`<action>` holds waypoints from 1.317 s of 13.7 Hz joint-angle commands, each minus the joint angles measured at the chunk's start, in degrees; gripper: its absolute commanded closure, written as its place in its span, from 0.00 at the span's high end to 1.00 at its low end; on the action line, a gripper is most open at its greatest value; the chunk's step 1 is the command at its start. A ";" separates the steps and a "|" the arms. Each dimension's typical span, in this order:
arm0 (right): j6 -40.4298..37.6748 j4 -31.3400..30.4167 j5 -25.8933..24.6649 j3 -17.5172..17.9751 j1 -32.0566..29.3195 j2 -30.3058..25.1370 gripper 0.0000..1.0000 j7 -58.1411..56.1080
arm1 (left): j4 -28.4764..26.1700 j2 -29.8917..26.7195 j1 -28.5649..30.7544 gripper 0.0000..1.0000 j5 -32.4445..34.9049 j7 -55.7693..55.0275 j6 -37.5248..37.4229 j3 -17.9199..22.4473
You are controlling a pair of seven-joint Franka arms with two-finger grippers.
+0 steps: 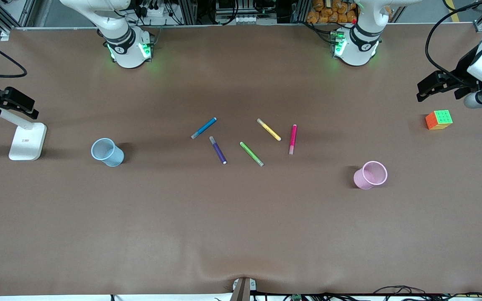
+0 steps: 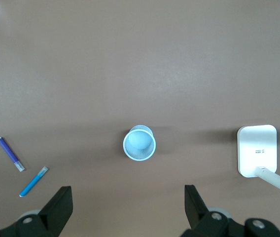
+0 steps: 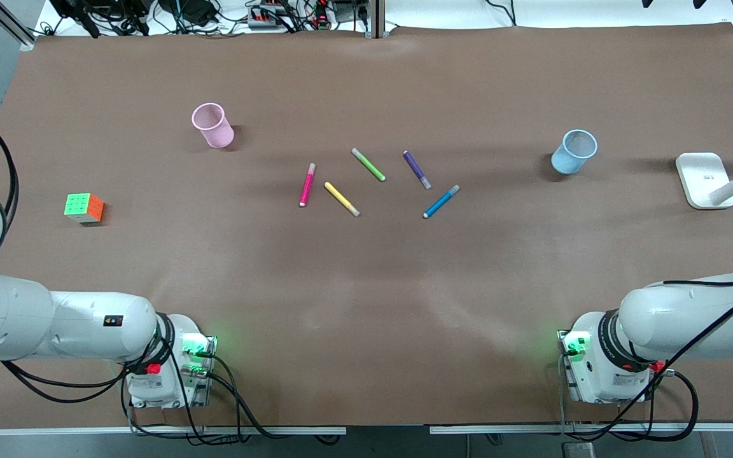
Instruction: Place pink and blue markers in matching cups
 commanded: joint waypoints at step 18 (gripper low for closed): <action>-0.65 0.64 -0.35 0.40 -1.28 0.10 1.00 -0.10 | 3.90 2.32 0.82 1.00 -0.16 0.11 -3.35 -0.49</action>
